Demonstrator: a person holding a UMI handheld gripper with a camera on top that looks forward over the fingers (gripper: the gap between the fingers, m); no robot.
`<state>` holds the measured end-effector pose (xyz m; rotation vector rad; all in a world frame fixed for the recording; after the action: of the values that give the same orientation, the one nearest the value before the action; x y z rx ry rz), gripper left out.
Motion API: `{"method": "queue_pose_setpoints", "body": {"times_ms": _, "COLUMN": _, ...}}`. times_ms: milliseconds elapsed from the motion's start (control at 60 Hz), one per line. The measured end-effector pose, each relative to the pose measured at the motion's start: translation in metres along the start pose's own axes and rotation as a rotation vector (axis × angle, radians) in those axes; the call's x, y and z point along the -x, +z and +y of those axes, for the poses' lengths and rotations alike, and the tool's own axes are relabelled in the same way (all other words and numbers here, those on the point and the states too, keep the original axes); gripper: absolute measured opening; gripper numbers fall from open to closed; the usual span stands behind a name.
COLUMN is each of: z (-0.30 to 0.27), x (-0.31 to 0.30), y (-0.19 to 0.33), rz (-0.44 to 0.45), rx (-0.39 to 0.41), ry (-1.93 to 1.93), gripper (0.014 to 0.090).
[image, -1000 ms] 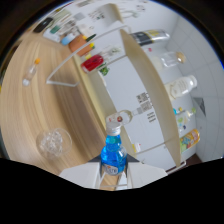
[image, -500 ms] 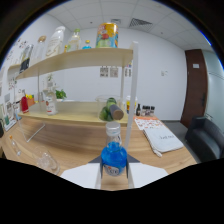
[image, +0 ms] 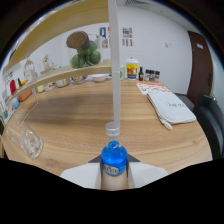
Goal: Make me a cup of Mount Fuji.
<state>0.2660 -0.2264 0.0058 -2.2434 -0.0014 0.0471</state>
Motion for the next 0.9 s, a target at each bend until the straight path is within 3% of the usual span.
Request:
{"method": "queue_pose_setpoints", "body": {"times_ms": 267, "z": 0.004, "x": 0.003, "y": -0.010, "rz": 0.005, "rx": -0.009, "ry": 0.012, "gripper": 0.0394}}
{"method": "queue_pose_setpoints", "body": {"times_ms": 367, "z": -0.004, "x": 0.001, "y": -0.024, "rz": 0.025, "rx": -0.037, "ry": -0.003, "gripper": 0.0542}}
{"method": "queue_pose_setpoints", "body": {"times_ms": 433, "z": -0.011, "x": 0.002, "y": -0.037, "rz": 0.036, "rx": -0.050, "ry": -0.011, "gripper": 0.0743}}
{"method": "queue_pose_setpoints", "body": {"times_ms": 483, "z": -0.018, "x": 0.003, "y": -0.050, "rz": 0.054, "rx": -0.062, "ry": -0.012, "gripper": 0.0818}}
{"method": "queue_pose_setpoints", "body": {"times_ms": 717, "z": -0.050, "x": 0.047, "y": -0.116, "rz": 0.127, "rx": -0.094, "ry": 0.002, "gripper": 0.0849}}
{"method": "queue_pose_setpoints", "body": {"times_ms": 900, "z": -0.065, "x": 0.136, "y": -0.143, "rz": 0.099, "rx": -0.105, "ry": 0.034, "gripper": 0.0843}}
